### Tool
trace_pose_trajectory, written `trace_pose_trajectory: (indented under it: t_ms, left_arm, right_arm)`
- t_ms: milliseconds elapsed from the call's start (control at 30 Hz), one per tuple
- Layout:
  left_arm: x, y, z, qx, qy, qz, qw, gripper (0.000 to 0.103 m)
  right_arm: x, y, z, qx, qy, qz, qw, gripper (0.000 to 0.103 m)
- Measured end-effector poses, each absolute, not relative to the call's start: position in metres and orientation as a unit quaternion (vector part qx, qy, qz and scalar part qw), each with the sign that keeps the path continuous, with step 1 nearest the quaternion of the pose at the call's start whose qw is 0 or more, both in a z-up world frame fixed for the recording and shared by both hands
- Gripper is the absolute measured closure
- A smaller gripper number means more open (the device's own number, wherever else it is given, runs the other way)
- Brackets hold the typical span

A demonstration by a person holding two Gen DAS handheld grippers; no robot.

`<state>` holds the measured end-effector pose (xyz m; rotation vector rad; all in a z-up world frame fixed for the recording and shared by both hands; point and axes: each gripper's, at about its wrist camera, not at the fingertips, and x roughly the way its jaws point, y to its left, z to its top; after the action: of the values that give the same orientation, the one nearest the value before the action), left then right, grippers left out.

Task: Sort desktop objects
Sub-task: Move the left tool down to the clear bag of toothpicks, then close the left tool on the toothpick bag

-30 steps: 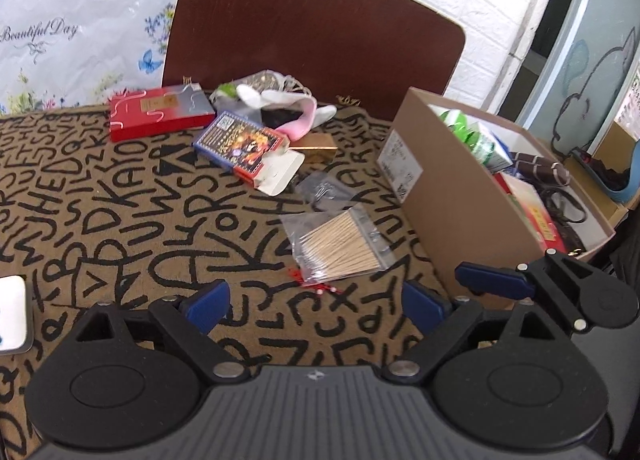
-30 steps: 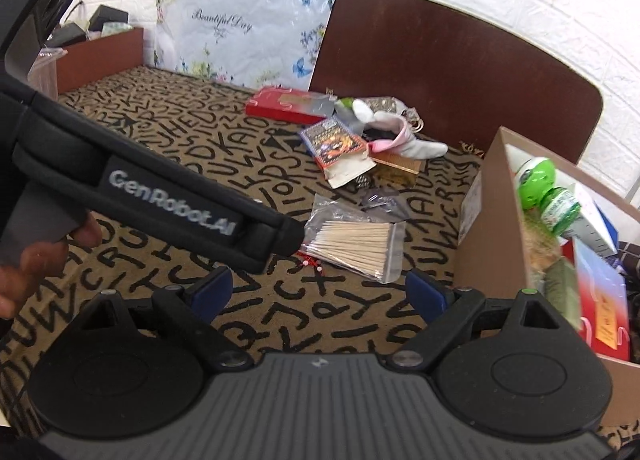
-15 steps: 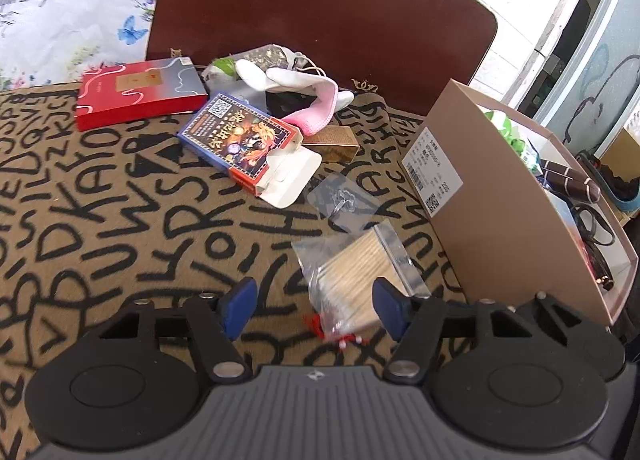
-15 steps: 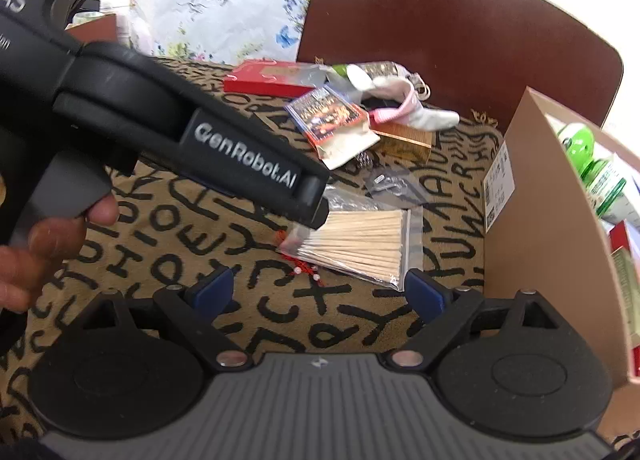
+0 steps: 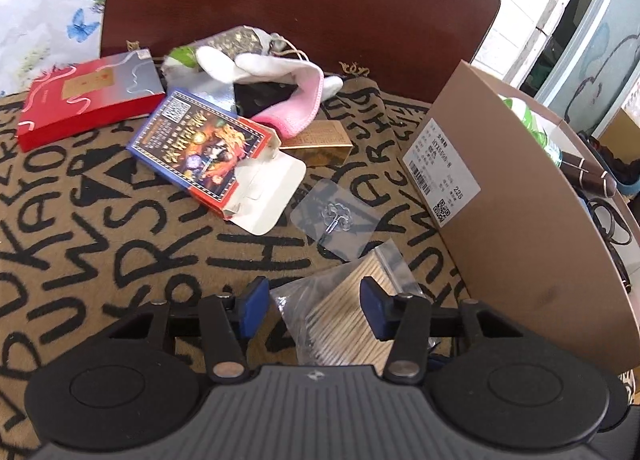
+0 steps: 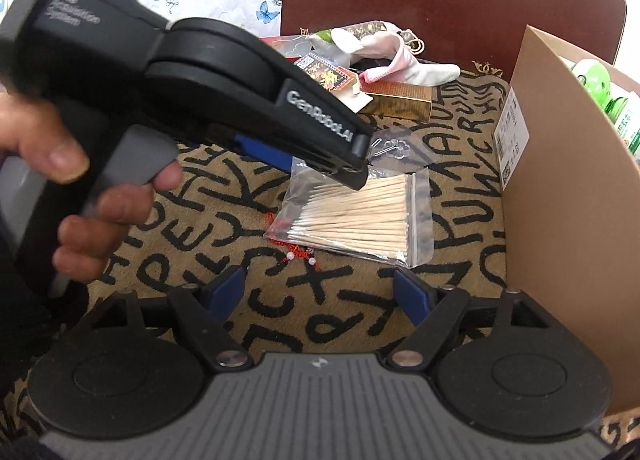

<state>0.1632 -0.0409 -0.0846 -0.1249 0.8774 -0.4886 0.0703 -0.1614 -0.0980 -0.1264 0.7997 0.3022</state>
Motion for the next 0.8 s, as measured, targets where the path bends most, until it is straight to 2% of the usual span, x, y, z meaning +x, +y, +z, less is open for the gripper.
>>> trace_pose_trajectory:
  t_ms: [67,200,300,700,767,800]
  left_arm:
    - [0.165,-0.042,-0.086,-0.054,0.419,-0.237,0.875,0.06]
    - [0.169,-0.037,-0.087,-0.056,0.423,-0.245,0.87,0.091]
    - [0.169,-0.03,-0.086,-0.059,0.426,-0.247,0.869,0.099]
    - [0.134,0.029,-0.072,-0.113,0.403,-0.183,0.89,0.1]
    - [0.134,0.028,-0.069,-0.107,0.395,-0.181,0.894,0.095]
    - [0.136,0.026,-0.069,-0.102,0.392,-0.185,0.895,0.088]
  right_arm:
    - [0.075,-0.161,-0.1,-0.062,0.389,0.145,0.908,0.023]
    - [0.084,-0.161,-0.101,-0.058,0.385,0.142,0.91,0.023]
    - [0.092,-0.159,-0.1,-0.05,0.383,0.142,0.911,0.023]
    - [0.1,-0.149,-0.099,-0.048,0.376,0.163,0.911,0.023]
    - [0.1,-0.148,-0.098,-0.046,0.377,0.165,0.91,0.023]
    - [0.1,-0.146,-0.098,-0.046,0.377,0.167,0.91,0.023]
